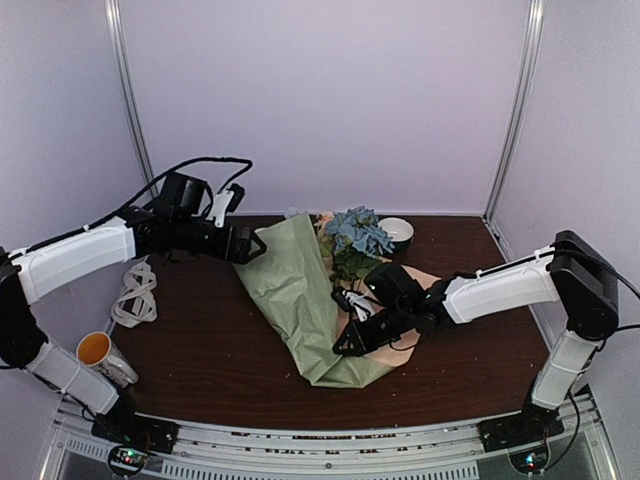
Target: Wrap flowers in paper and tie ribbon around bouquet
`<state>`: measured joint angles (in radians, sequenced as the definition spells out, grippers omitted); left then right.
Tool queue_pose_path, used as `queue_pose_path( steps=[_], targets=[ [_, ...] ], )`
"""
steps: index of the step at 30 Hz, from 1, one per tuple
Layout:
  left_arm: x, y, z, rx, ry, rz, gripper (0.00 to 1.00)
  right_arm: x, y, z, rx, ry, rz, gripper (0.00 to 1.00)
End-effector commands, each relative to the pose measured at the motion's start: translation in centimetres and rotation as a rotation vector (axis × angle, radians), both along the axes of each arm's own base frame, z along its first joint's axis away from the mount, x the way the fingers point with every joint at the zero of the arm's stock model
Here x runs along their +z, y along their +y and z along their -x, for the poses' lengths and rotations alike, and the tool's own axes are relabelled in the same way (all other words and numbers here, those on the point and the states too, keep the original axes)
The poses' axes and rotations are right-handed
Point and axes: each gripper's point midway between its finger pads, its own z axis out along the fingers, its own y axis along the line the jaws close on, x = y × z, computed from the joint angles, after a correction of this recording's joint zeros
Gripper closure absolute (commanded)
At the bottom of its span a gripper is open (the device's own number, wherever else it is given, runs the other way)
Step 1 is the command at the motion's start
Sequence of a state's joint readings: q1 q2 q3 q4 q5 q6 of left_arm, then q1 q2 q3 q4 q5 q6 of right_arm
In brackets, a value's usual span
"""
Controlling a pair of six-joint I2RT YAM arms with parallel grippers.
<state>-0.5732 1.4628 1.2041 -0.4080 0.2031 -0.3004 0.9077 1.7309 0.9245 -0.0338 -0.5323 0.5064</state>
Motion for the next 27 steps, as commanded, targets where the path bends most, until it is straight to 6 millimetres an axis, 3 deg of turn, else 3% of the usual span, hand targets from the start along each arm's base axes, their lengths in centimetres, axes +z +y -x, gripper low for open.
queue_pose_path(
  steps=[1, 5, 8, 18, 21, 27],
  targets=[
    [-4.6, 5.1, -2.0, 0.139, 0.050, 0.024, 0.02, 0.0, 0.0, 0.0, -0.001, 0.017, -0.018, 1.00],
    [-7.9, 6.8, -4.4, 0.194, 0.079, 0.037, 0.02, -0.2, -0.4, -0.1, -0.004, 0.020, -0.014, 1.00],
    [-8.5, 7.1, -6.6, 0.210, 0.079, 0.131, 0.02, -0.1, -0.2, -0.2, 0.010, 0.022, -0.023, 1.00],
    [-14.0, 4.8, -9.5, 0.183, 0.231, 0.262, 0.05, -1.2, -1.2, -0.5, 0.059, 0.057, 0.006, 1.00],
    [-14.3, 4.6, -9.8, 0.189, 0.239, 0.284, 0.21, -0.8, -1.2, -0.5, 0.082, 0.055, -0.004, 1.00],
    [-13.6, 5.3, -10.7, 0.226, 0.206, 0.240, 0.83, 0.1, -1.6, -0.7, 0.106, 0.064, -0.007, 1.00]
  ],
)
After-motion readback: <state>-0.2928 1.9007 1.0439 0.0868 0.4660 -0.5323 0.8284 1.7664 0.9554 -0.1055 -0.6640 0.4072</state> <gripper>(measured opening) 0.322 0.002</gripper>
